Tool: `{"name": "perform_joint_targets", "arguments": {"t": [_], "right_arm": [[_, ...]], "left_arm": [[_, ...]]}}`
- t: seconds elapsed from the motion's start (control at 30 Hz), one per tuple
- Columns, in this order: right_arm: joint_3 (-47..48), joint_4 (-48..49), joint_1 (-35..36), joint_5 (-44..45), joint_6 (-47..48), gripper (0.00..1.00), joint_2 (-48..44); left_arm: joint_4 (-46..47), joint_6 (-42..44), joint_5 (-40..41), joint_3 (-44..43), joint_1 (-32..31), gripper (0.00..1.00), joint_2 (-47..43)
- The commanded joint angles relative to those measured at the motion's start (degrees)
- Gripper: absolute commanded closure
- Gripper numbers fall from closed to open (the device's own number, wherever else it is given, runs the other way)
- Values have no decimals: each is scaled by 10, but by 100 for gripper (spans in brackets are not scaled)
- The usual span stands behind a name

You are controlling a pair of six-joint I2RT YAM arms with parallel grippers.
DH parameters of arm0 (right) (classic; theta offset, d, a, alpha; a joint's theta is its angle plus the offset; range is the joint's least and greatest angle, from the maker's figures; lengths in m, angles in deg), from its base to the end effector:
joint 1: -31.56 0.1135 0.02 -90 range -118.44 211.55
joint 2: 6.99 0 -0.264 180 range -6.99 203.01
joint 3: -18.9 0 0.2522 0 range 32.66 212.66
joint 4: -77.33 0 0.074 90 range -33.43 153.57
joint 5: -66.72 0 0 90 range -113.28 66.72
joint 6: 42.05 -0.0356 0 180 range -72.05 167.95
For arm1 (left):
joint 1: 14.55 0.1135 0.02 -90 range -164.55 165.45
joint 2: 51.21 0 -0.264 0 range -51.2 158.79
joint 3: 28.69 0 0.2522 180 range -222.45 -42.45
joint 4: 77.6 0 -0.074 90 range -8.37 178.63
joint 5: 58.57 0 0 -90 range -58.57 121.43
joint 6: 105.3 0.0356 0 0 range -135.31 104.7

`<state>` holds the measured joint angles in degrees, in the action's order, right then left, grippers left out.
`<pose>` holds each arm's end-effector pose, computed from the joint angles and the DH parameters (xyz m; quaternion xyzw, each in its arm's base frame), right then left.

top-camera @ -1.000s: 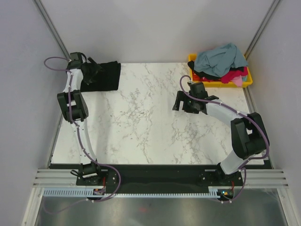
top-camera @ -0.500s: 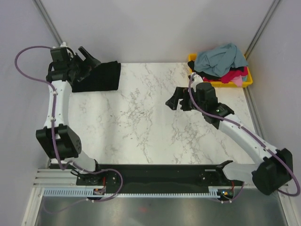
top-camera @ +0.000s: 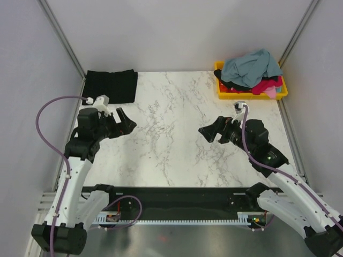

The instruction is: Fold and stack the t-shirts

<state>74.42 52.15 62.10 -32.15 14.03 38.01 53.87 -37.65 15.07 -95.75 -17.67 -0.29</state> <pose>0.1582 0.0997 0.3186 -0.0240 0.7902 0.3767 0.4828 0.1863 -0.0202 0.3306 -0.0773 0.8666 -0.2267 0.4377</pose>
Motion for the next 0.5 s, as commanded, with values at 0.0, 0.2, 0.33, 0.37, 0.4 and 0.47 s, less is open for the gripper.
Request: {"name": "perform_joint_targets", "arguments": {"t": [0.0, 0.2, 0.33, 0.37, 0.4, 0.47], "right_arm": [[-9, -3, 2, 33, -12, 2, -26], [-28, -33, 2, 59, -19, 2, -33], [-56, -33, 2, 66, -21, 2, -42], [-60, -33, 2, 66, -19, 2, -45], [-62, -33, 2, 67, -16, 2, -46], [-66, -35, 2, 68, -8, 2, -52]], "left_arm": [[43, 40, 41, 39, -35, 2, -27], [47, 35, 12, 43, -67, 4, -16], [46, 37, 26, 44, -94, 4, -20], [45, 38, 31, 45, -100, 4, -23], [44, 40, 34, 44, -109, 4, -24], [44, 41, 36, 44, -115, 3, -23]]}}
